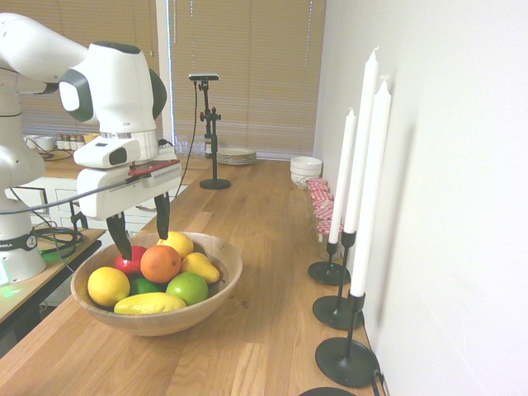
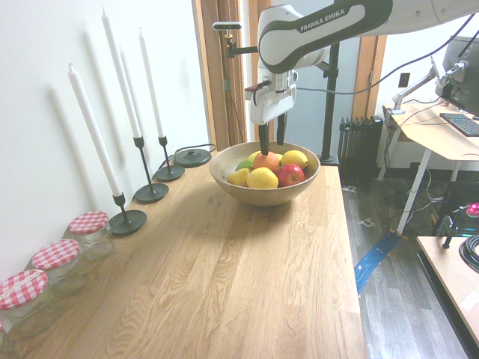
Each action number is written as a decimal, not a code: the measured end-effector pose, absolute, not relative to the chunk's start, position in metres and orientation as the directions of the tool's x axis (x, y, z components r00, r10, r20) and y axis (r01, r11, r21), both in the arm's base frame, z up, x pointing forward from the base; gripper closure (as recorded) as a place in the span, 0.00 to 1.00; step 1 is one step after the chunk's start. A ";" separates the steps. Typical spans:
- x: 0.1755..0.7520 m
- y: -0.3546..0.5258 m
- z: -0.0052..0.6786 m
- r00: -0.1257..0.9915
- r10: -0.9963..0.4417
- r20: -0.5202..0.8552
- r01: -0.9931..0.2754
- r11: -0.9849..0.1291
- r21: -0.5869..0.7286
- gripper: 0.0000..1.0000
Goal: Take orange out of the basket
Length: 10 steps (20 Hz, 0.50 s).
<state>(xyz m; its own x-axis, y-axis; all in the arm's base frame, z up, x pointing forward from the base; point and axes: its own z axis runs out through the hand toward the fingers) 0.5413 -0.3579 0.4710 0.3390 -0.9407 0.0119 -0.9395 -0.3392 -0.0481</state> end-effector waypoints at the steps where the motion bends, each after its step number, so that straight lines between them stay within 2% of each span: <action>1: 0.543 -0.358 0.464 0.343 -0.939 0.003 -0.939 -0.342 -0.043 0.00; 6: 0.550 -0.356 0.431 0.378 -0.925 -0.028 -0.926 -0.378 -0.012 0.00; 7: 0.551 -0.355 0.429 0.382 -0.924 -0.028 -0.924 -0.382 -0.011 1.00; 10: 0.554 -0.353 0.429 0.391 -0.920 -0.022 -0.920 -0.391 -0.014 1.00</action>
